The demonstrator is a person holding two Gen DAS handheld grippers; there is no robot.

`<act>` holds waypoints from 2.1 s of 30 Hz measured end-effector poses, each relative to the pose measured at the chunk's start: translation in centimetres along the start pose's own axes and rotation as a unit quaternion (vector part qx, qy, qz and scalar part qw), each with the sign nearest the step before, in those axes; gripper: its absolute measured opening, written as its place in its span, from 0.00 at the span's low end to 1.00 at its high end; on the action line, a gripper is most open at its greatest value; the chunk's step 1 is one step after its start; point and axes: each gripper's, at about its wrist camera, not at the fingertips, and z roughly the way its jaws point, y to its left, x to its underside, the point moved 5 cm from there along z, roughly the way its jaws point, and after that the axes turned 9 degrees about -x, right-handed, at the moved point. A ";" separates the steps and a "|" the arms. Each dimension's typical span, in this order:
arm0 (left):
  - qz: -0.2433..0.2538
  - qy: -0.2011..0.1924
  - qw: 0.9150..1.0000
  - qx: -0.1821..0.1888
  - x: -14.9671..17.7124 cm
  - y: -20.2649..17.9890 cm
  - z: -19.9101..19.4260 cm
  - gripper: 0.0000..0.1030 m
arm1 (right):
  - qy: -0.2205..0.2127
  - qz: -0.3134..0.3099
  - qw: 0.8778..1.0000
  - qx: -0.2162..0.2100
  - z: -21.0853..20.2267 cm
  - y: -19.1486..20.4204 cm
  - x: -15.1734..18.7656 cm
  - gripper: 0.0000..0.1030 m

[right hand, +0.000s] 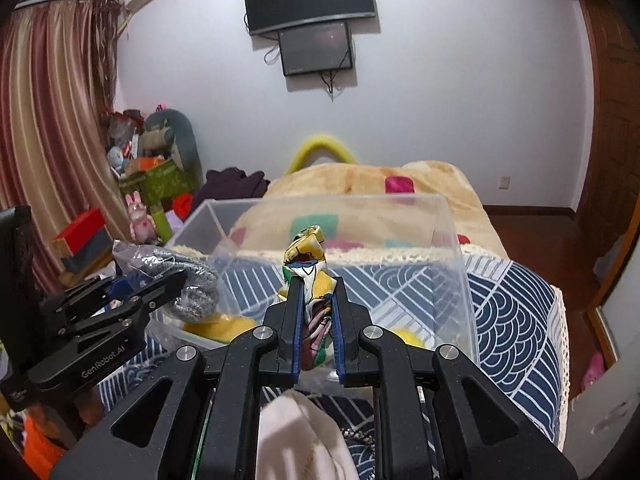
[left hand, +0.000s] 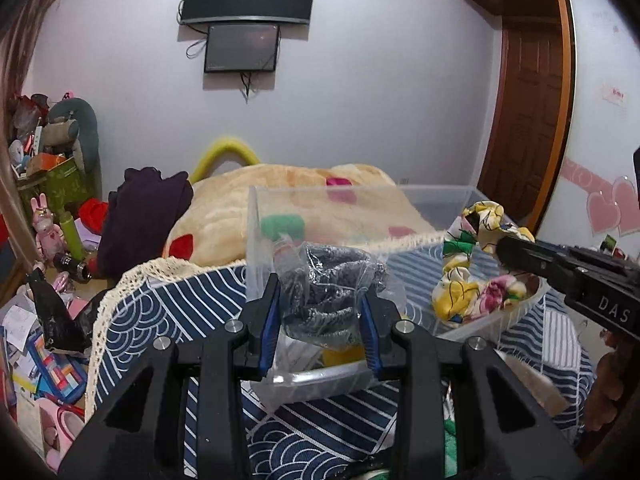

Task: Organize soft objects
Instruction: 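Lower the floral bag into the box with right tool while left tool drops scrubber, then grasp the green knit glove with left tool while right tool grasps white pouch, then carry the green glove into the box with left tool while right tool drops pouch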

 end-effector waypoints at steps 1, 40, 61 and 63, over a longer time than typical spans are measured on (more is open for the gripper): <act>0.004 -0.003 1.000 -0.003 0.1 -0.1 -0.1 0.35 | 0.005 0.001 1.000 0.000 0.1 -0.2 0.1 0.14; 0.043 0.074 0.996 0.026 7.6 -2.2 -4.8 1.00 | 0.076 0.004 0.997 0.027 -1.9 -0.6 7.1 0.54; 0.062 0.039 0.996 0.049 8.0 -2.6 -6.9 0.29 | 0.040 -0.016 0.999 -0.011 -3.3 1.1 6.3 0.11; 0.058 0.031 0.997 0.047 7.5 -2.3 -7.2 0.29 | 0.030 -0.016 0.999 -0.013 -3.8 1.2 5.9 0.11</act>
